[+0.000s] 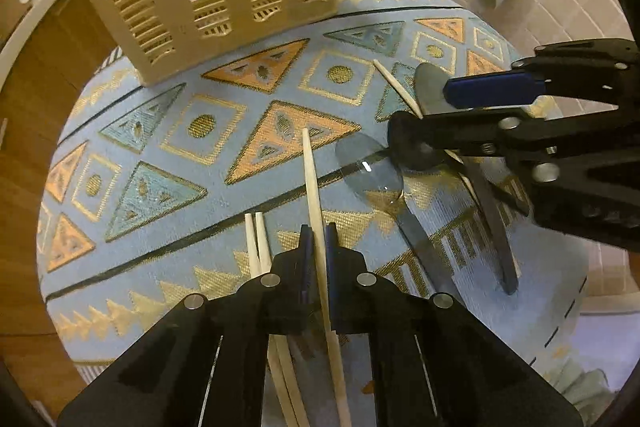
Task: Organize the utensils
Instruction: 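Grasp a wooden chopstick with the left tool while the right tool grasps the black spoon, then carry the chopstick in the left tool while the right tool carries the black spoon, release both into basket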
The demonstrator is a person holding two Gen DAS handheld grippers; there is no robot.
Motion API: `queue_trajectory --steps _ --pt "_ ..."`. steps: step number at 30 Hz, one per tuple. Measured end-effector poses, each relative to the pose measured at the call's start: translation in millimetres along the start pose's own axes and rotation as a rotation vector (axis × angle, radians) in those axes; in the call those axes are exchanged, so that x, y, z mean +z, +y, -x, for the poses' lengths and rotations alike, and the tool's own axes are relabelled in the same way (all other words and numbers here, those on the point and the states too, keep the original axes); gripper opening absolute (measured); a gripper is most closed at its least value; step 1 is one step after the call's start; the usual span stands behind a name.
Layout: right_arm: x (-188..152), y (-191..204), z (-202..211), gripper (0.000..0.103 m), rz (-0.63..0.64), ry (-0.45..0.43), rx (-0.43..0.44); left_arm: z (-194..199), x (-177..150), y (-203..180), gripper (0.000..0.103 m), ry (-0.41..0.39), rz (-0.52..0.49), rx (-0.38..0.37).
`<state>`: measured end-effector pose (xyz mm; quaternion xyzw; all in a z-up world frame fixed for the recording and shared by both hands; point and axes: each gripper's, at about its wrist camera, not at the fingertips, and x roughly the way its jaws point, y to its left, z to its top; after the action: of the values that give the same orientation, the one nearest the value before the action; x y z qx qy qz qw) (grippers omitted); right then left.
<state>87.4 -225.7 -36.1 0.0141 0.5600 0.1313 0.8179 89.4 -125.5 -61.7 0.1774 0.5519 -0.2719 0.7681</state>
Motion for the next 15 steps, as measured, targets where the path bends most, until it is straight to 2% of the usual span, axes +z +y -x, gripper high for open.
queue_trajectory --steps 4,8,10,12,15 --pt "-10 -11 22 0.028 0.013 -0.076 0.067 8 -6 3 0.003 -0.104 0.067 -0.014" --pt "-22 -17 51 0.028 0.038 -0.205 0.139 42 -17 19 0.003 -0.319 0.174 -0.105" --pt "-31 -18 70 0.028 0.039 -0.293 0.195 61 -21 24 0.003 -0.407 0.212 -0.12" --pt "-34 -19 84 0.028 0.03 -0.354 0.223 78 -20 22 0.003 -0.487 0.22 -0.117" --pt "-32 -20 111 0.028 0.017 -0.467 0.267 107 -21 18 0.003 -0.616 0.22 -0.066"
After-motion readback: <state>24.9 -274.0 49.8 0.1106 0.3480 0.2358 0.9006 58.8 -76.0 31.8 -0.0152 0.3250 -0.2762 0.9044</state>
